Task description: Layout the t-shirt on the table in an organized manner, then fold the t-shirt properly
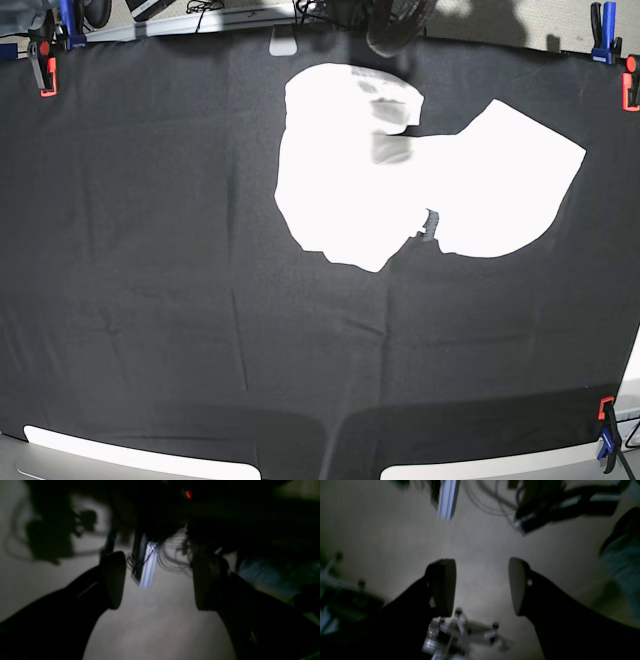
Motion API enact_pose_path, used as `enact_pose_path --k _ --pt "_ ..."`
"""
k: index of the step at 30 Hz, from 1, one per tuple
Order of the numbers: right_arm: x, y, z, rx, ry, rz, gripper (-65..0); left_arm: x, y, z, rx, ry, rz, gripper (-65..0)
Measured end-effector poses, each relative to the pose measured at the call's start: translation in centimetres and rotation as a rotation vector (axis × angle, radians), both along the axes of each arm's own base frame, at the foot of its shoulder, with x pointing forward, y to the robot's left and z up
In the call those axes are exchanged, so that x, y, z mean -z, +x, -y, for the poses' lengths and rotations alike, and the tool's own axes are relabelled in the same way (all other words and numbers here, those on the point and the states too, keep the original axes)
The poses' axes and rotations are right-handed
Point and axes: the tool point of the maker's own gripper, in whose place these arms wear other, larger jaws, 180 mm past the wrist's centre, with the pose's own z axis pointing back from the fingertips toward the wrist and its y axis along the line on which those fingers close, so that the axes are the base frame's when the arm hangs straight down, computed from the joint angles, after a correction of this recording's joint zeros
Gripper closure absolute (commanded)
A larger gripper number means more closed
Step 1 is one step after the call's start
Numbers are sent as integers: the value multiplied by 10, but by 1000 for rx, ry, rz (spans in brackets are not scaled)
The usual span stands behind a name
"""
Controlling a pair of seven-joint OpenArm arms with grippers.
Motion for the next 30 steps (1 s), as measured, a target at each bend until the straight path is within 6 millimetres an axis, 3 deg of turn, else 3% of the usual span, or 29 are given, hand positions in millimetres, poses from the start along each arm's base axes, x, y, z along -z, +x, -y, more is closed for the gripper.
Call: enact_pose_path --k 4,8,12,18,21,24,30 --pt "-44 -8 -8 -71 59 69 -329 -42 -13 -6 22 0 14 -382" --pt "-88 17 -12 -142 78 211 -329 -83 -2 8 91 -32 63 -382" --pt "-117 21 -12 -171 61 230 -329 -113 13 21 177 -33 106 -382" --pt "-137 87 -5 -174 16 369 -329 -125 47 32 291 -16 79 -382" --pt "-150 98 -13 -191 20 378 -329 -132 64 37 326 -8 77 -382" --pt "-166 122 -29 -190 56 456 -329 -143 84 40 363 15 105 -382" --pt "-189 159 -36 -285 33 599 -329 -162 100 51 493 34 81 -382"
